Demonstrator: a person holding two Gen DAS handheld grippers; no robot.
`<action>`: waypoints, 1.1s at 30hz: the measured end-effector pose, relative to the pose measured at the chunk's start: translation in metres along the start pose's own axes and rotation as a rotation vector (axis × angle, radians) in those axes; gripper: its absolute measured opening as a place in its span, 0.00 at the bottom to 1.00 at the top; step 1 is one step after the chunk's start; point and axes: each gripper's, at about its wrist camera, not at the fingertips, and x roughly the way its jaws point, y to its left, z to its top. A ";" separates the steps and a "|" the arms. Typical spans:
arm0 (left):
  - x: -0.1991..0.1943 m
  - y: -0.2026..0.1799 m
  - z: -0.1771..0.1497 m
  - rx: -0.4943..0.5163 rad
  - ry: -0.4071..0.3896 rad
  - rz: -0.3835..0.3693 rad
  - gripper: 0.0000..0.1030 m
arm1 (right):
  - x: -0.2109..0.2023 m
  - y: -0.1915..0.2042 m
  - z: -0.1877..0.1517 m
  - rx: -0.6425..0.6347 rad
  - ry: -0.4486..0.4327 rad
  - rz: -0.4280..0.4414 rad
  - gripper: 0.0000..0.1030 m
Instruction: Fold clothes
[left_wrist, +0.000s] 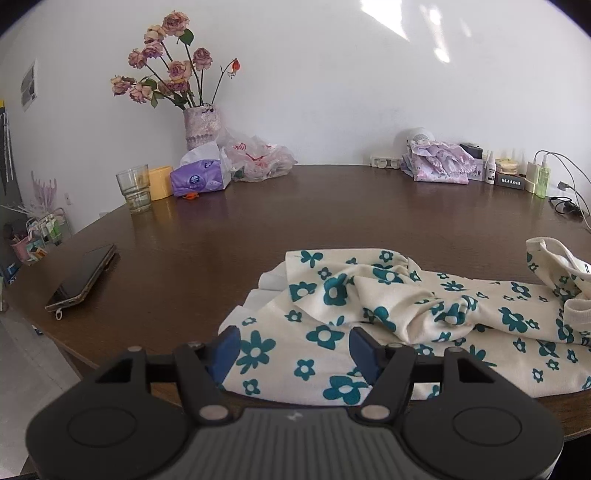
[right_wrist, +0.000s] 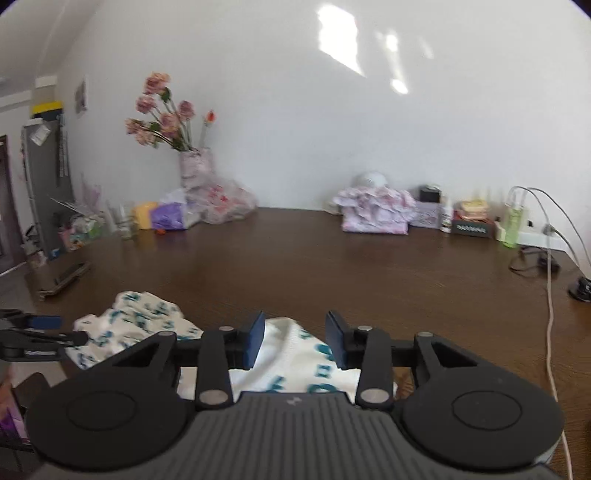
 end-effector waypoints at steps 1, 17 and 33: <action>0.000 0.000 -0.001 -0.004 0.015 0.006 0.62 | 0.012 -0.005 -0.005 0.012 0.050 0.027 0.37; 0.010 0.012 -0.002 -0.177 0.200 0.032 0.69 | 0.189 0.108 0.105 -0.430 0.395 0.526 0.50; 0.113 0.013 0.079 -0.089 0.164 -0.163 0.02 | 0.283 0.138 0.107 -0.455 0.509 0.406 0.03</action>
